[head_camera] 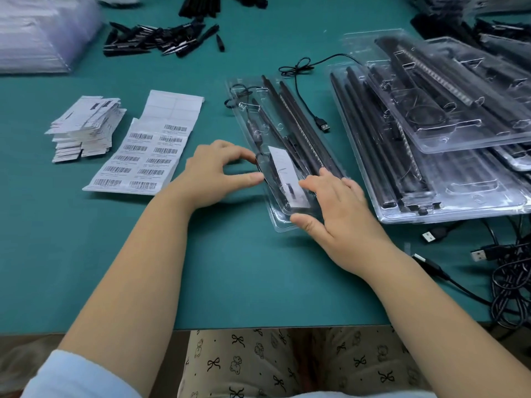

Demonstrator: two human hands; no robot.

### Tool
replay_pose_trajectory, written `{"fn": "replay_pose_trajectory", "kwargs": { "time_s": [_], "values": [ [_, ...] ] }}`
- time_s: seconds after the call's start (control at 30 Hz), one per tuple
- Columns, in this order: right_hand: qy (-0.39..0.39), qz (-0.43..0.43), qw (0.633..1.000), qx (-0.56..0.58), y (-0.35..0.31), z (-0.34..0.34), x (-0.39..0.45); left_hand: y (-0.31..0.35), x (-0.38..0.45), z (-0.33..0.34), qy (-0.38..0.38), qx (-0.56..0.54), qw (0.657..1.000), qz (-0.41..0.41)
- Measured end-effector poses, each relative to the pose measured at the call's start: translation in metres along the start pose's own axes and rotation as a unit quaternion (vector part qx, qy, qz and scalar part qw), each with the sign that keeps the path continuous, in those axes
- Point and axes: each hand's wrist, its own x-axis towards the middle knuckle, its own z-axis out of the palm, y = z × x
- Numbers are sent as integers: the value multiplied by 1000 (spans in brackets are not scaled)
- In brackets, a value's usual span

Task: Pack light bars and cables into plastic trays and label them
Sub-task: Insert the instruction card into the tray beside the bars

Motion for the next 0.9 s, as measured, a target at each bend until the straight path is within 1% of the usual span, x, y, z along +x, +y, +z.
{"fn": "replay_pose_trajectory", "kwargs": {
  "time_s": [0.07,0.2,0.27,0.37,0.5,0.63,0.77,0.9],
  "values": [
    [3,-1,1000,-8,0,1,0,0,1,2,-6,13,1000,1],
    [11,-9,998,-54,0,4,-1,-1,11,18,106,61,992,-17],
    [20,-10,997,-69,-1,5,-3,-1,15,25,127,90,987,-31],
    [40,-10,994,-105,-6,11,-3,-5,16,28,106,146,983,-41],
    [61,-3,989,-136,-13,17,-1,-11,15,22,60,146,987,-24],
    [106,-17,984,-144,-13,19,-1,-10,12,18,3,174,985,-7],
    [122,-22,982,-141,-13,20,-1,-10,11,24,-3,241,970,-11],
    [125,-20,985,-120,-13,19,0,-2,11,37,33,271,961,-47]
  ]
}}
